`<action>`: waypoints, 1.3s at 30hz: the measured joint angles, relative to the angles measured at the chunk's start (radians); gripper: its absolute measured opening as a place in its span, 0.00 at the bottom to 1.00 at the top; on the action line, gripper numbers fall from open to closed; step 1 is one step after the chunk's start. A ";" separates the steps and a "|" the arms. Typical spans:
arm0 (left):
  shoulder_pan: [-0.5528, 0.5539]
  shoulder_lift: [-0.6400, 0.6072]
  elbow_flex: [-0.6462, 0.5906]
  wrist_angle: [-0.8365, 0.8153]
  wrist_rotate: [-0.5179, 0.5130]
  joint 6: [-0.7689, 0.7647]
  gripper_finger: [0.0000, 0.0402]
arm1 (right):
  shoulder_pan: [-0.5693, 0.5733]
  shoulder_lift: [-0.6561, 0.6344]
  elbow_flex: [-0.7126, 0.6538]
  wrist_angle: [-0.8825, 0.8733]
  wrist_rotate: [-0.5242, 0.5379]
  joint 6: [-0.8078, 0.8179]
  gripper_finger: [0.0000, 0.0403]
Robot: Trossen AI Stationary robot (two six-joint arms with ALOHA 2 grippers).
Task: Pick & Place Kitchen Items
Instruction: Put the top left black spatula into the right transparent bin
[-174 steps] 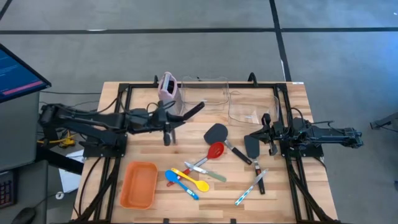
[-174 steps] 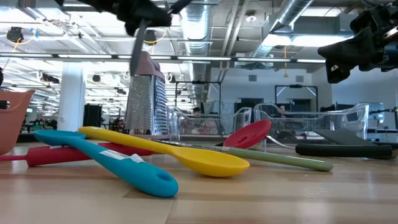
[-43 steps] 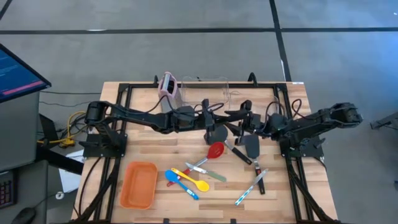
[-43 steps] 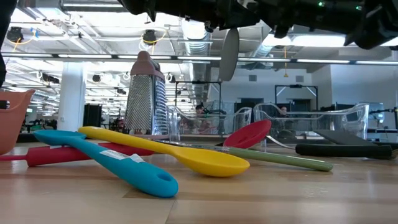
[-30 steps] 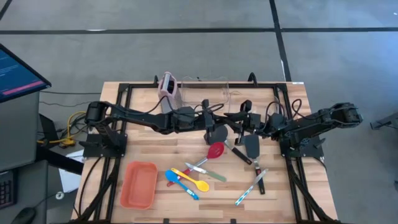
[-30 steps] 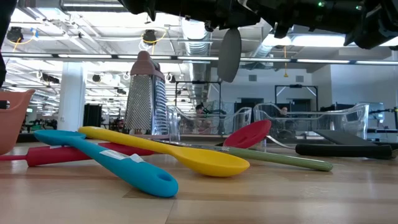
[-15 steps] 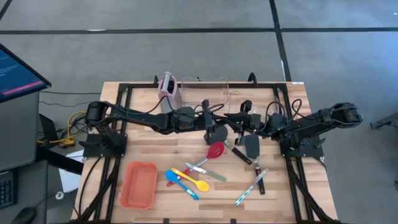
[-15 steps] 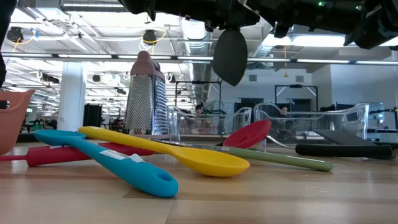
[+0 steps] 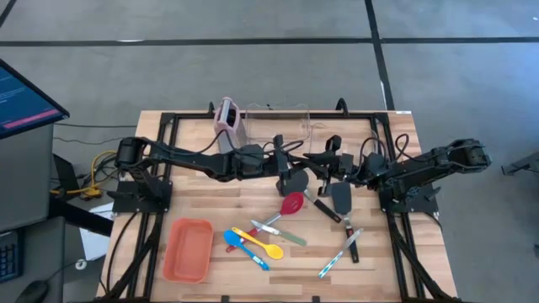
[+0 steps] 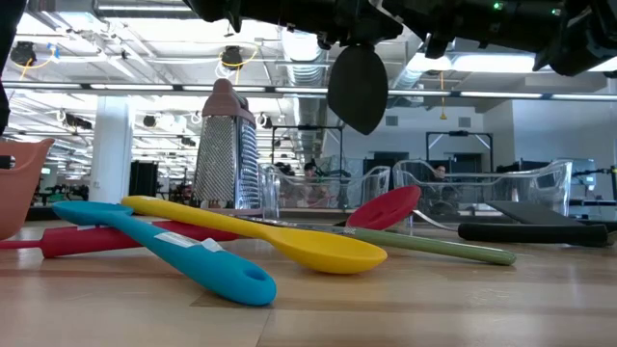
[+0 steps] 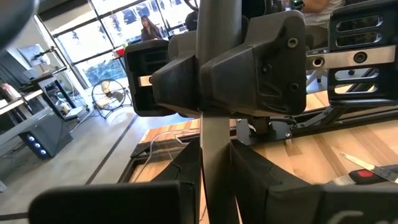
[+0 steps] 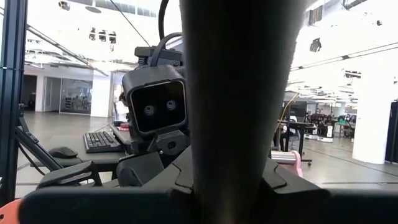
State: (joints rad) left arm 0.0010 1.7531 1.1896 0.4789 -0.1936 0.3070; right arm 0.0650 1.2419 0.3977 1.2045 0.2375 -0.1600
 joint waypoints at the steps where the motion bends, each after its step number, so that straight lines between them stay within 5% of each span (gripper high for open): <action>1: 0.000 0.000 0.000 0.000 0.000 0.000 0.12 | 0.000 0.000 0.000 0.000 0.000 0.000 0.16; 25: 0.006 -0.021 0.000 0.008 -0.079 0.003 0.15 | -0.002 -0.087 -0.002 -0.109 0.085 -0.034 0.14; 31: 0.006 -0.120 -0.016 -0.004 -0.076 0.003 0.16 | -0.001 -0.202 -0.002 -0.248 0.129 -0.041 0.14; 39: 0.005 -0.364 -0.185 -0.105 -0.070 -0.017 0.16 | -0.003 -0.381 -0.002 -0.456 0.366 -0.146 0.14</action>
State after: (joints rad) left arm 0.0063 1.3889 1.0047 0.3738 -0.2640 0.2897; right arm 0.0624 0.8608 0.3958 0.7488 0.6040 -0.3064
